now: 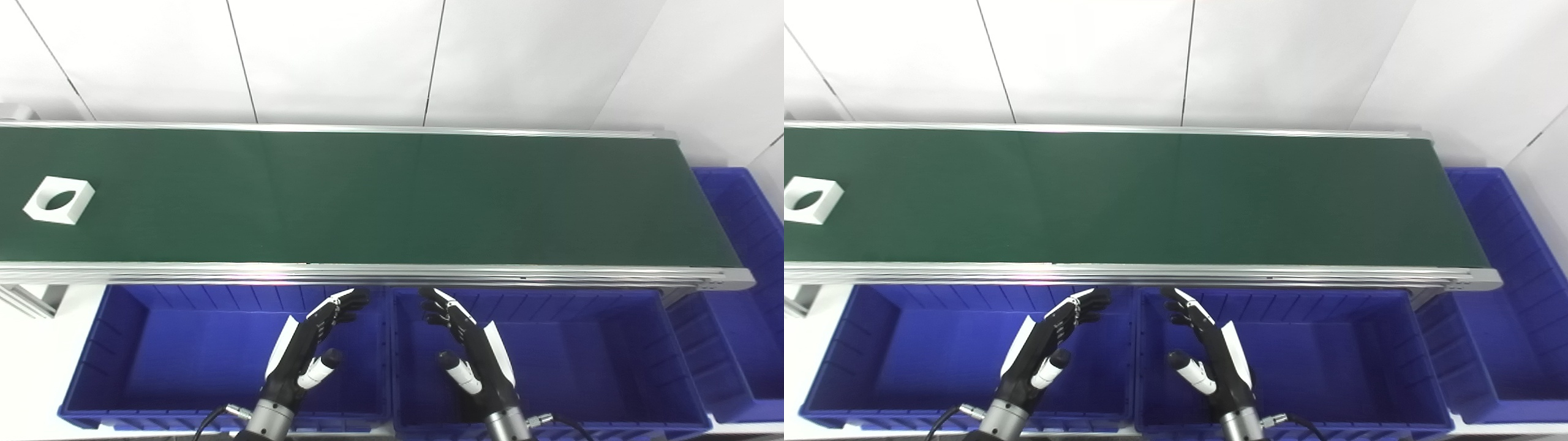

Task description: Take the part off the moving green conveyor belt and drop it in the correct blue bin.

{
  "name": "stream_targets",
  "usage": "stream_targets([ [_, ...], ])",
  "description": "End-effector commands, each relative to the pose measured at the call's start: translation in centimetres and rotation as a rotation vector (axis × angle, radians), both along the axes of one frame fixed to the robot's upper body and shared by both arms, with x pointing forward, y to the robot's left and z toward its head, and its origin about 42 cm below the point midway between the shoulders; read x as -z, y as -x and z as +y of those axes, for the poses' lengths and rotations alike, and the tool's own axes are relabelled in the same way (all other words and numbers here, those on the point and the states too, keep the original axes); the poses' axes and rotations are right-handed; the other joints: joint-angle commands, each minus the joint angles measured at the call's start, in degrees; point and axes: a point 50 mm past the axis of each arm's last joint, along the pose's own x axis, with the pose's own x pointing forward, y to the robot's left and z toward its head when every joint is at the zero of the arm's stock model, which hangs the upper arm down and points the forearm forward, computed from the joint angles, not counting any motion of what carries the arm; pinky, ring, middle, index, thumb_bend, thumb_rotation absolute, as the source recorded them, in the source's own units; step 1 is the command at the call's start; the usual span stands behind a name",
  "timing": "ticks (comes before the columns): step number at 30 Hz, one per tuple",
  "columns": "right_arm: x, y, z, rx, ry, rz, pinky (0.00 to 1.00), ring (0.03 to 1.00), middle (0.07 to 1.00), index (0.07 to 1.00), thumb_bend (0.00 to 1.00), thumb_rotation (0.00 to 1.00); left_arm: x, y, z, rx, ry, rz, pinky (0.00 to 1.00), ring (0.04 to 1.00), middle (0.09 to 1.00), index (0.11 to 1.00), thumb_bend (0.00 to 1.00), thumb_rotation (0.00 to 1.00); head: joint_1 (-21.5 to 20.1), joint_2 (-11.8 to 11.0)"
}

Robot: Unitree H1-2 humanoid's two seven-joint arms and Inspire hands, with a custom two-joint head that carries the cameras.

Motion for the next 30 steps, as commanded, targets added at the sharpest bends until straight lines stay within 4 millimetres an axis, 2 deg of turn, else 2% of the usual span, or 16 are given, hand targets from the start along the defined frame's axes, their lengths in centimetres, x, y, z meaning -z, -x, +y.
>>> stream_targets([
  [1,-0.8,-0.6,0.2,-0.002,-0.031,-0.071,0.77,0.829,0.865,0.835,0.95,1.0,-0.9,-0.8,-0.2,-0.006,0.029,-0.061,0.8,0.823,0.802,0.791,1.0,1.0,0.2,-0.2],
  [7,-0.5,-0.9,0.4,0.001,-0.022,-0.066,0.76,0.827,0.86,0.83,0.95,1.0,-0.6,-1.0,-0.1,-0.008,0.016,-0.056,0.79,0.822,0.802,0.792,1.0,1.0,0.7,-1.8],
  [9,-0.3,-0.9,0.5,0.003,-0.02,-0.061,0.76,0.829,0.861,0.83,0.95,1.0,-0.4,-1.0,0.1,-0.007,0.006,-0.052,0.79,0.823,0.803,0.794,1.0,1.0,1.0,-3.3],
  [10,-0.2,-0.9,0.6,0.003,-0.018,-0.059,0.77,0.83,0.861,0.83,0.95,1.0,-0.3,-1.0,0.1,-0.007,0.001,-0.051,0.78,0.82,0.801,0.794,1.0,1.0,1.0,-3.3],
  [13,0.2,-0.9,0.6,0.009,-0.014,-0.047,0.77,0.83,0.861,0.828,0.96,1.0,0.1,-1.0,0.2,-0.006,-0.028,-0.048,0.78,0.815,0.797,0.792,1.0,1.0,1.8,-6.1],
  [14,0.4,-0.9,0.6,0.012,-0.011,-0.044,0.77,0.83,0.858,0.825,0.96,1.0,0.3,-1.0,0.2,-0.006,-0.04,-0.049,0.77,0.811,0.795,0.791,1.0,1.0,1.8,-6.1],
  [15,0.5,-0.9,0.5,0.015,-0.004,-0.042,0.77,0.83,0.857,0.824,0.97,1.0,0.4,-1.0,0.1,-0.006,-0.048,-0.048,0.76,0.807,0.792,0.789,1.0,1.0,2.2,-7.3],
  [16,0.6,-0.8,0.5,0.016,0.002,-0.041,0.77,0.829,0.857,0.823,0.97,1.0,0.5,-0.9,0.1,-0.007,-0.055,-0.05,0.76,0.804,0.79,0.787,1.0,1.0,2.2,-7.3],
  [19,1.0,-0.8,0.3,0.015,0.016,-0.032,0.77,0.83,0.856,0.821,0.96,1.0,0.8,-0.9,-0.1,-0.009,-0.07,-0.05,0.74,0.789,0.78,0.78,1.0,1.0,3.2,-9.9],
  [20,1.2,-0.9,0.2,0.014,0.018,-0.027,0.77,0.828,0.855,0.82,0.96,1.0,0.9,-0.9,-0.2,-0.008,-0.076,-0.051,0.73,0.788,0.779,0.778,1.0,1.0,3.2,-9.9],
  [21,1.3,-0.9,0.2,0.013,0.019,-0.021,0.77,0.829,0.855,0.817,0.96,1.0,1.1,-1.0,-0.2,-0.008,-0.08,-0.049,0.73,0.784,0.776,0.775,1.0,1.0,3.8,-11.2],
  [22,1.4,-0.9,0.1,0.012,0.02,-0.017,0.77,0.83,0.855,0.816,0.96,1.0,1.2,-1.0,-0.3,-0.009,-0.083,-0.048,0.72,0.782,0.773,0.771,1.0,1.0,3.8,-11.2],
  [23,1.6,-1.0,0.1,0.013,0.024,-0.015,0.78,0.83,0.855,0.815,0.96,1.0,1.3,-1.0,-0.3,-0.006,-0.088,-0.045,0.72,0.78,0.772,0.769,1.0,1.0,4.3,-12.2],
  [27,1.9,-1.1,0.0,0.014,0.037,-0.009,0.75,0.818,0.845,0.803,0.98,1.0,1.8,-1.2,-0.5,-0.004,-0.105,-0.038,0.71,0.777,0.768,0.76,1.0,1.0,5.2,-13.8],
  [30,2.0,-1.2,-0.1,0.016,0.041,-0.006,0.74,0.814,0.844,0.795,0.99,1.0,2.0,-1.2,-0.6,-0.008,-0.114,-0.039,0.69,0.767,0.764,0.753,1.0,1.0,5.4,-14.1],
])
